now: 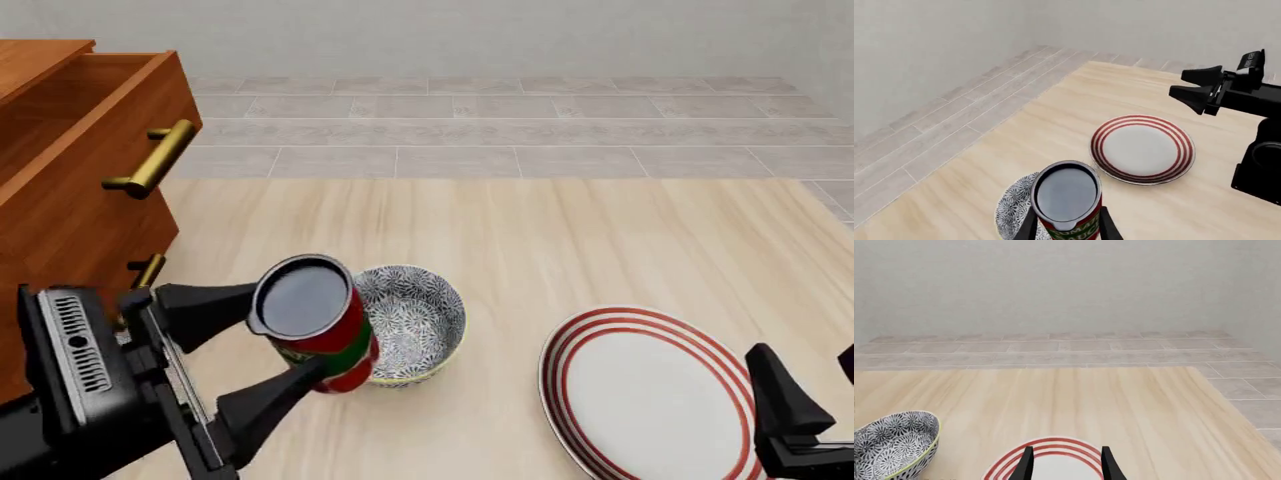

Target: Put the ketchup in the top drawer of the cabinet.

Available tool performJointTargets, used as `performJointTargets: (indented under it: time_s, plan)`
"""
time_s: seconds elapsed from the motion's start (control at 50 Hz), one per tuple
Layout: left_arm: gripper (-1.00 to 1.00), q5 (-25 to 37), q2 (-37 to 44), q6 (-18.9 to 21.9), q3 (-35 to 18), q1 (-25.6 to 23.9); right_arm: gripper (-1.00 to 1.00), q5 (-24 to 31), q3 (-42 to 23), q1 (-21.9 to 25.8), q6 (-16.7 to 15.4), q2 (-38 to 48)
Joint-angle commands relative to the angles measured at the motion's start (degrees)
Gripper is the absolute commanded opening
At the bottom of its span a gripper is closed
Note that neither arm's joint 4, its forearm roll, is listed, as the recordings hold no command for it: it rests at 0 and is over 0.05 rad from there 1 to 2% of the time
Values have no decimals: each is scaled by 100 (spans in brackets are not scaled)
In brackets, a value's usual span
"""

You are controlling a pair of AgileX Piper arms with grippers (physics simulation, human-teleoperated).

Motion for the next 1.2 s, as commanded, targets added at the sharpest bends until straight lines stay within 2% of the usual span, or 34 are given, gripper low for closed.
performJointTargets:
  time_s: [0.02,0.08,0.12,0.14,0.16,0.2,0.22,0.24,0.36,0.38,0.46,0.6,0.62,0.64,0.72,0.86,0.98,1.06,1.1,1.16,1.2]
  plan:
    - [-100,1209,-1197,215,-129,492,100,2,0,70,-12,6]
    - [-100,1778,-1545,5,-295,767,100,-8,0,99,-54,3]
    - [-100,1868,-1600,-33,-332,805,100,-9,0,100,-52,3]
    - [-100,1960,-1679,-24,-374,816,100,-10,0,97,-59,3]
    - [-100,2052,-1763,184,-338,923,100,-12,0,99,-84,3]
    - [-100,2248,-1909,142,-340,1086,100,-18,0,102,-93,4]
    - [-100,2572,-2069,-119,-513,1183,100,-33,0,105,-99,4]
    - [-100,2685,-2134,-157,-574,1231,100,-34,0,103,-93,5]
    - [-100,3332,-2464,-206,-1015,1403,100,-31,0,116,-104,7]
    - [-100,3543,-2495,-126,-1110,1588,100,-29,0,126,-112,7]
    - [-100,3749,-2538,-138,-1259,1593,100,-29,0,134,-199,7]
    - [-100,4270,-2558,-223,-1830,1663,100,-41,0,115,-188,6]
    - [-100,4303,-2626,-32,-1851,1714,100,-42,0,114,-189,8]
    - [-100,4304,-2627,-32,-1851,1715,100,-42,0,114,-189,8]
    - [-100,4488,-2522,-137,-2071,2036,100,-42,0,118,-197,17]
    - [-100,4829,-2367,-359,-2556,2111,100,-38,0,126,-210,23]
    - [-100,5098,-2294,-341,-3029,2316,100,-19,0,126,-217,12]
    - [-100,5236,-2233,-160,-3208,2400,100,-20,0,126,-209,9]
    - [-100,5338,-2127,-226,-3364,2608,100,-11,0,131,-211,9]
    - [-100,5399,-2032,-120,-3576,2889,100,-13,0,127,-204,6]
    - [-100,5470,-1934,-144,-3747,2899,100,-12,0,126,-204,4]
